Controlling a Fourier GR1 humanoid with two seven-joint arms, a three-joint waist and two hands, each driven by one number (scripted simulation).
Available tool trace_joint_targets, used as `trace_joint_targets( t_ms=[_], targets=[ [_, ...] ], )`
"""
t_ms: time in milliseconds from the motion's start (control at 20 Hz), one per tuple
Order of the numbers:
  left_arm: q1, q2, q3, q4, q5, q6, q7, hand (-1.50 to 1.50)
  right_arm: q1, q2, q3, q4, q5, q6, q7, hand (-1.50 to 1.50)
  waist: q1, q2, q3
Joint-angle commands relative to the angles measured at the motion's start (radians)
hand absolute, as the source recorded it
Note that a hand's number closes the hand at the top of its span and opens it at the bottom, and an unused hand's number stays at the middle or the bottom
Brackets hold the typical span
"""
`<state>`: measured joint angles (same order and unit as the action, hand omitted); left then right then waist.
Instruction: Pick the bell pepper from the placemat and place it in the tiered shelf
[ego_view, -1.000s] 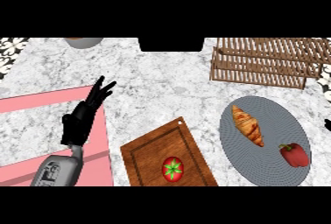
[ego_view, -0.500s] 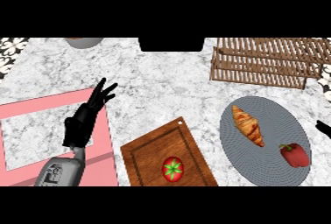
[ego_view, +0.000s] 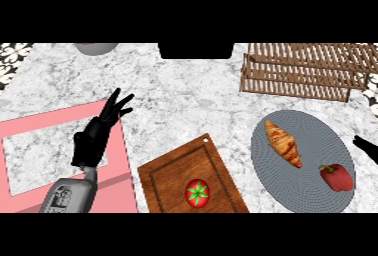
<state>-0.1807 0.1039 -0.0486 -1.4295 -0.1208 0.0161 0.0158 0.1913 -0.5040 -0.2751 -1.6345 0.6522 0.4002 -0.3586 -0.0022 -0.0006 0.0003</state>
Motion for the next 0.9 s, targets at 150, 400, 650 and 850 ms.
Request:
trace_joint_targets(
  t_ms=[150,400,650,850],
  targets=[
    [0.04,0.0,0.003,-0.07,0.003,-0.031,0.04,0.0,-0.031,0.083,0.043,0.07,0.111,-0.073,-0.017,-1.5,0.002,0.0,0.0],
    [0.046,-0.016,0.017,-0.001,-0.019,-0.015,-0.033,0.0,-0.05,0.075,0.028,0.072,0.133,-0.036,0.003,-1.5,0.0,0.0,0.0],
    [-0.076,-0.025,0.044,0.083,-0.019,-0.018,-0.005,0.0,-0.095,0.092,0.04,0.225,0.175,-0.125,-0.091,-1.5,-0.002,0.001,0.0],
    [-0.007,-0.064,-0.012,-0.06,-0.06,0.023,0.067,0.0,-0.092,0.122,0.05,0.206,0.189,-0.122,-0.066,-1.5,0.0,0.0,0.0]
  ],
)
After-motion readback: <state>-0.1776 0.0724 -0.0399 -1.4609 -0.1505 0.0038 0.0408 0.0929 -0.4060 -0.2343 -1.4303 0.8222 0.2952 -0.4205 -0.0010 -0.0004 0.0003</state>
